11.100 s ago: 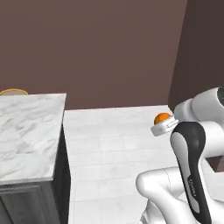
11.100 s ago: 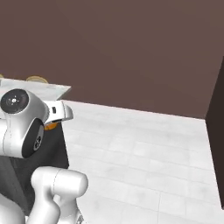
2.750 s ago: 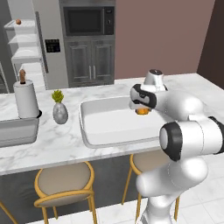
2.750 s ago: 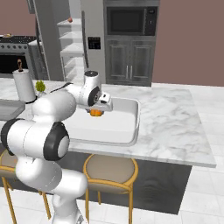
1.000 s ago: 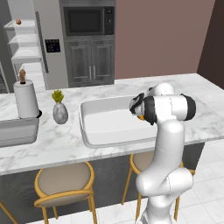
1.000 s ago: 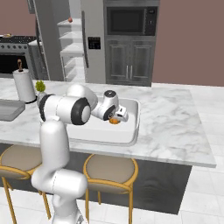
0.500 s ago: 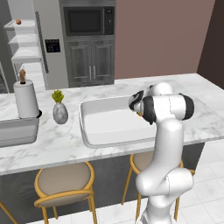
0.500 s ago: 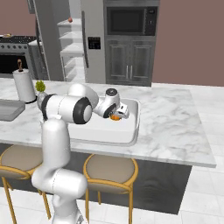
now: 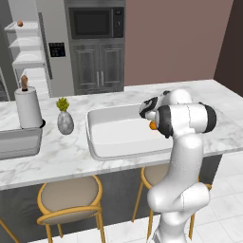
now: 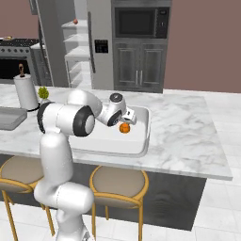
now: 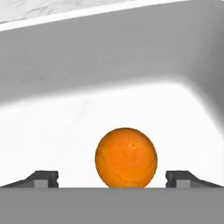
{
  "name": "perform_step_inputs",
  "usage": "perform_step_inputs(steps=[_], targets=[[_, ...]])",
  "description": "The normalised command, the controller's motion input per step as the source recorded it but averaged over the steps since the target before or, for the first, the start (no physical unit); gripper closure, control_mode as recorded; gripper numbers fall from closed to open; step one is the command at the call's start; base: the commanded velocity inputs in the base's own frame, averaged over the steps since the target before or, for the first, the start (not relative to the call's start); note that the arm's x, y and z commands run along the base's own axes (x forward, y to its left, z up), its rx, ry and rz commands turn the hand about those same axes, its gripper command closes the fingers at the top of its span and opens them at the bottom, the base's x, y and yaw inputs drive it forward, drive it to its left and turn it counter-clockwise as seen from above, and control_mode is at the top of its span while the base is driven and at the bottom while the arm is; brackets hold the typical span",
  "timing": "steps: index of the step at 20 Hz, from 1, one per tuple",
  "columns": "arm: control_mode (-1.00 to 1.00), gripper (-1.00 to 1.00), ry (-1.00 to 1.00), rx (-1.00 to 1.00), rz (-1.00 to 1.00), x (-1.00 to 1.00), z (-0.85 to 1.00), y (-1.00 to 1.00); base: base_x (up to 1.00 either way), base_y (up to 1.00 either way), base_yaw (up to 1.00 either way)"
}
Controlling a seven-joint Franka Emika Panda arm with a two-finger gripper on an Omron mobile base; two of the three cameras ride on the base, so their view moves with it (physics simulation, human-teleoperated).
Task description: Place the cold items (onion and orange) from the fridge in one tupperware on the dining counter. Place the warm items (hot dog and kebab skewer) in the stove area in another tupperware.
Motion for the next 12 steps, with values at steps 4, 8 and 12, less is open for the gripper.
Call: perform_step_inputs(steps=[4,8,12], targets=[[-1.0,-1.0,-0.16,-0.05,0.07,-1.0,1.0,0.0,0.0,0.0,0.0],[-1.0,-1.0,-0.03,-0.15,0.07,-1.0,1.0,0.0,0.0,0.0,0.0],[-1.0,-1.0,-0.02,-0.22,0.12,-1.0,1.0,0.0,0.0,0.0,0.0]])
